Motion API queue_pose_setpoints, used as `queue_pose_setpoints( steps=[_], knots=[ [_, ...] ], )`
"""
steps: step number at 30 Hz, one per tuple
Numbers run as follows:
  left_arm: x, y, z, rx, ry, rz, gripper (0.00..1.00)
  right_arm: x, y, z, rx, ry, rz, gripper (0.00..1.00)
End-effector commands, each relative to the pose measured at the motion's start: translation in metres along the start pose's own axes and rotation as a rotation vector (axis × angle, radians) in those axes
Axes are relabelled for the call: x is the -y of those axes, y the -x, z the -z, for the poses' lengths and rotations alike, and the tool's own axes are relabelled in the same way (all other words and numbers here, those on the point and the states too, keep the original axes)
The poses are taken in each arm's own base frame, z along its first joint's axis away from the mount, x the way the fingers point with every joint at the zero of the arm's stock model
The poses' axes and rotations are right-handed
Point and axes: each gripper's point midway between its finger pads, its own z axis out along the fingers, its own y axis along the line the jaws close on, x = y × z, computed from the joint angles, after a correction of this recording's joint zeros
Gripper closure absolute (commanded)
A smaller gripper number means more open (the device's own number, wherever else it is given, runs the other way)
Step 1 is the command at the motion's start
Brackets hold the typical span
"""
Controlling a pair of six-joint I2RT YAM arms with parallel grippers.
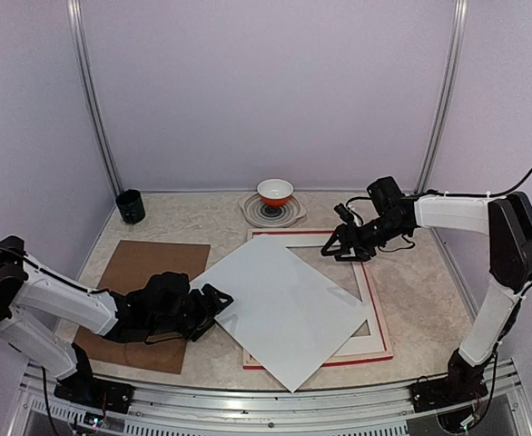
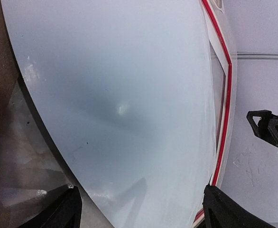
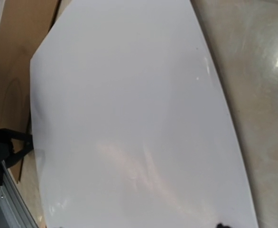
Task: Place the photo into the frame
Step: Pick up the photo from the frame body.
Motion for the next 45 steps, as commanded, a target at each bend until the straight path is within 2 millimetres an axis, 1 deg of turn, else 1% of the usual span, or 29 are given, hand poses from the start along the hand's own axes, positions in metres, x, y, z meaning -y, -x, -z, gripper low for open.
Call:
queue_pose_setpoints(
  steps=[1, 4, 7, 12, 17, 20, 24, 27, 34, 40, 45],
  knots=[
    [0.024, 0.004, 0.001, 0.041, -0.103, -0.003, 0.15, -0.005, 0.010, 0.013, 0.040, 0.005, 0.013, 0.32],
    [0.028, 0.006, 0.003, 0.060, -0.148, -0.004, 0.17, -0.008, 0.012, 0.016, 0.047, 0.010, 0.017, 0.32],
    [0.027, 0.004, 0.002, 0.055, -0.170, 0.007, 0.19, -0.009, 0.014, 0.018, 0.052, 0.011, 0.019, 0.32],
    [0.021, -0.005, -0.007, 0.016, -0.156, 0.024, 0.20, -0.012, 0.015, 0.020, 0.058, 0.014, 0.021, 0.32],
    [0.015, -0.006, -0.010, 0.019, -0.165, 0.044, 0.23, -0.013, 0.016, 0.021, 0.061, 0.015, 0.022, 0.32],
    [0.017, -0.005, -0.006, 0.026, -0.200, 0.058, 0.28, -0.012, 0.016, 0.022, 0.062, 0.014, 0.020, 0.32],
    [0.022, -0.005, 0.000, 0.034, -0.247, 0.069, 0.32, -0.012, 0.015, 0.022, 0.063, 0.015, 0.019, 0.32],
    [0.023, -0.009, 0.000, 0.030, -0.239, 0.052, 0.32, -0.013, 0.016, 0.022, 0.064, 0.020, 0.019, 0.32],
    [0.028, -0.003, 0.000, 0.063, -0.259, 0.042, 0.33, -0.012, 0.017, 0.022, 0.068, 0.022, 0.014, 0.32],
    [0.029, -0.005, -0.005, 0.060, -0.276, 0.037, 0.40, -0.014, 0.017, 0.023, 0.069, 0.022, 0.016, 0.32],
    [0.033, -0.001, -0.002, 0.081, -0.301, 0.026, 0.55, -0.014, 0.018, 0.024, 0.073, 0.025, 0.018, 0.32]
  ],
)
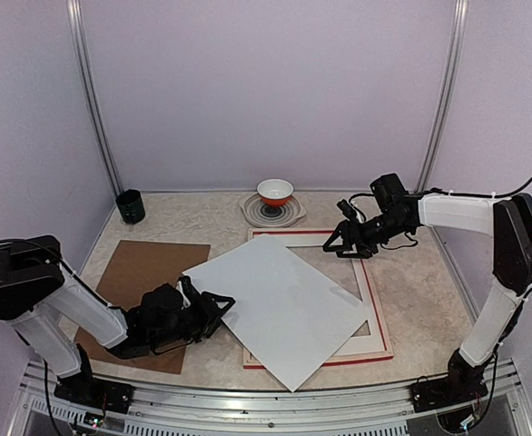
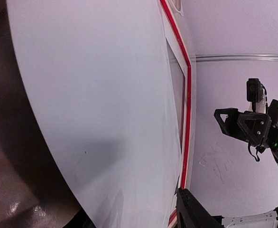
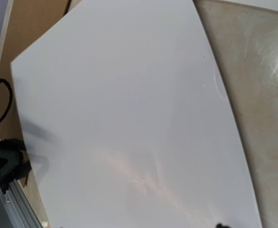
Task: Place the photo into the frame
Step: Pick up the photo from the frame body.
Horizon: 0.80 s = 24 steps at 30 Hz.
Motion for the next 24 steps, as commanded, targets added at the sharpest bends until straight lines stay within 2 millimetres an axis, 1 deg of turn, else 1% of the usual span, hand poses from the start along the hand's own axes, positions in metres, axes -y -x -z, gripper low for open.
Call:
queue_pose_setpoints(
  steps=[1, 6, 8, 9, 10, 11, 12, 14, 15, 18, 19, 22, 24],
  knots=[
    [0.015, 0.005, 0.001, 0.031, -0.066, -0.027, 0.59, -0.010, 0.013, 0.014, 0.047, 0.020, 0.024, 0.32],
    [0.026, 0.006, 0.004, 0.034, -0.105, -0.042, 0.85, -0.011, 0.012, 0.014, 0.044, 0.027, 0.024, 0.32],
    [0.029, 0.007, 0.006, 0.033, -0.109, -0.048, 0.91, -0.012, 0.013, 0.014, 0.047, 0.026, 0.026, 0.32],
    [0.029, 0.007, 0.006, 0.032, -0.103, -0.051, 0.96, -0.011, 0.013, 0.014, 0.048, 0.026, 0.026, 0.32],
    [0.030, 0.008, 0.007, 0.034, -0.099, -0.055, 0.99, -0.011, 0.014, 0.015, 0.049, 0.026, 0.027, 0.32],
    [0.027, 0.008, 0.008, 0.035, -0.083, -0.063, 1.00, -0.011, 0.014, 0.014, 0.049, 0.027, 0.028, 0.32],
    [0.030, 0.010, 0.010, 0.040, -0.086, -0.067, 1.00, -0.010, 0.014, 0.014, 0.046, 0.026, 0.025, 0.32],
    [0.030, 0.014, 0.013, 0.047, -0.068, -0.082, 1.00, -0.008, 0.013, 0.012, 0.043, 0.026, 0.023, 0.32],
    [0.035, 0.018, 0.017, 0.054, -0.072, -0.088, 1.00, -0.008, 0.013, 0.012, 0.042, 0.027, 0.022, 0.32],
    [0.037, 0.030, 0.021, 0.060, -0.041, -0.117, 1.00, -0.005, 0.012, 0.009, 0.037, 0.032, 0.016, 0.32],
    [0.043, 0.034, 0.025, 0.059, -0.047, -0.124, 1.00, -0.004, 0.012, 0.008, 0.036, 0.034, 0.012, 0.32],
    [0.047, 0.044, 0.032, 0.043, -0.051, -0.141, 1.00, -0.002, 0.009, 0.002, 0.025, 0.047, 0.003, 0.32],
    [0.055, 0.052, 0.040, 0.052, -0.074, -0.151, 1.00, 0.002, 0.007, -0.003, 0.013, 0.056, -0.005, 0.32]
  ],
)
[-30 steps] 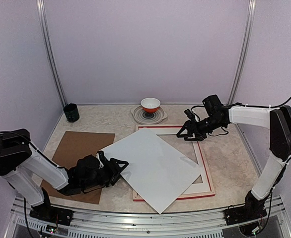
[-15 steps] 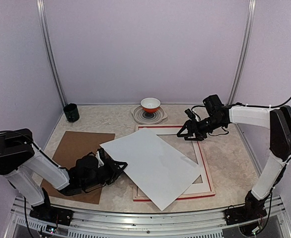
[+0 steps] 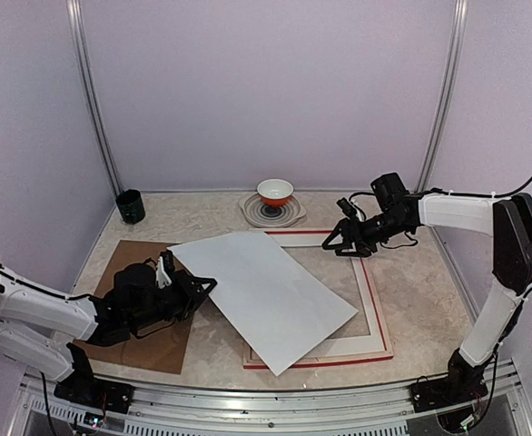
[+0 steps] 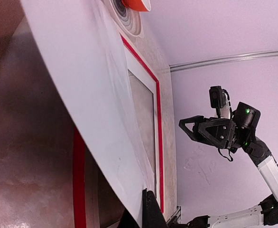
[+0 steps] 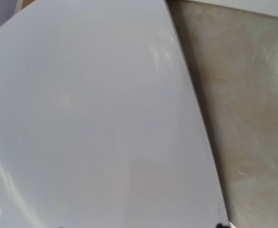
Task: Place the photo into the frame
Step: Pick up the photo from the frame body, then pass from the left arm to the right
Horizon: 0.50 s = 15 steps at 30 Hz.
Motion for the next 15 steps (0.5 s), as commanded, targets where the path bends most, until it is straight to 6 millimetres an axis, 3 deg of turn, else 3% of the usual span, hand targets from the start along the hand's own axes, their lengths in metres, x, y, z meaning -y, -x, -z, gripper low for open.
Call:
queue_pose_setpoints(
  steps=[1, 6, 15],
  knots=[
    [0.004, 0.015, 0.008, -0.007, 0.018, -0.071, 1.00, 0.006, 0.002, -0.007, -0.003, 0.038, -0.011, 0.32],
    [0.003, 0.025, 0.012, -0.009, 0.038, -0.088, 1.00, 0.014, -0.008, -0.025, -0.053, 0.073, -0.038, 0.32],
    [-0.034, 0.009, 0.007, -0.101, 0.129, -0.072, 0.98, 0.022, -0.022, -0.057, -0.121, 0.086, -0.058, 0.32]
  ],
)
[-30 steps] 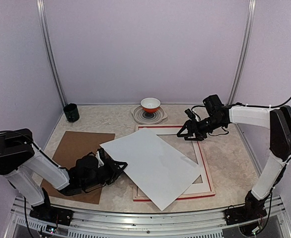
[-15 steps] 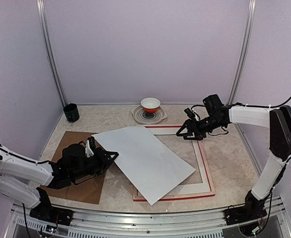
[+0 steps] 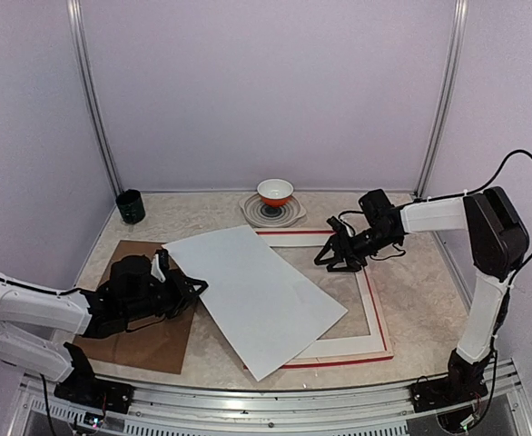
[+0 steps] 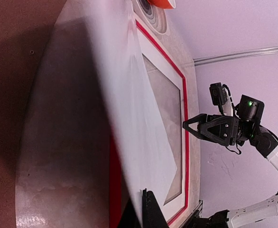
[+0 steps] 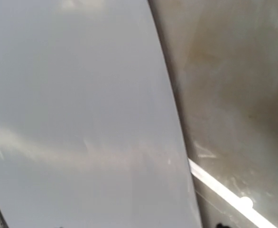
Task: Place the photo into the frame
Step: Pass from the left arm to the right
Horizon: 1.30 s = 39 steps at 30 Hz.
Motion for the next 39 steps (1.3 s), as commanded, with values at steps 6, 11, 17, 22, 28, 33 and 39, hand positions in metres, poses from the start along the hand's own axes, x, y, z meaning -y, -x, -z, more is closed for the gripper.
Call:
queue_pose_setpoints(
  steps=[6, 11, 17, 22, 28, 33, 39],
  knots=[
    [-0.028, -0.014, -0.001, -0.088, 0.072, -0.007, 0.97, 0.004, 0.001, -0.030, -0.046, 0.053, -0.007, 0.32],
    [-0.044, -0.008, 0.006, -0.073, 0.122, -0.005, 0.97, 0.001, 0.003, -0.040, -0.065, 0.056, 0.000, 0.32],
    [-0.061, -0.004, 0.010, -0.069, 0.189, -0.026, 0.97, -0.003, 0.000, -0.051, -0.088, 0.055, 0.001, 0.32],
    [-0.079, -0.004, 0.013, -0.096, 0.252, -0.034, 0.97, -0.014, -0.005, -0.060, -0.108, 0.060, 0.018, 0.32],
    [-0.091, 0.006, 0.025, -0.080, 0.310, -0.067, 0.96, -0.030, -0.007, -0.074, -0.135, 0.067, 0.044, 0.32],
    [-0.100, 0.013, 0.029, -0.081, 0.348, -0.081, 0.96, -0.032, -0.003, -0.086, -0.145, 0.068, 0.043, 0.32],
    [-0.109, 0.010, 0.028, -0.090, 0.353, -0.074, 0.96, -0.033, 0.003, -0.097, -0.159, 0.067, 0.044, 0.32]
  ],
)
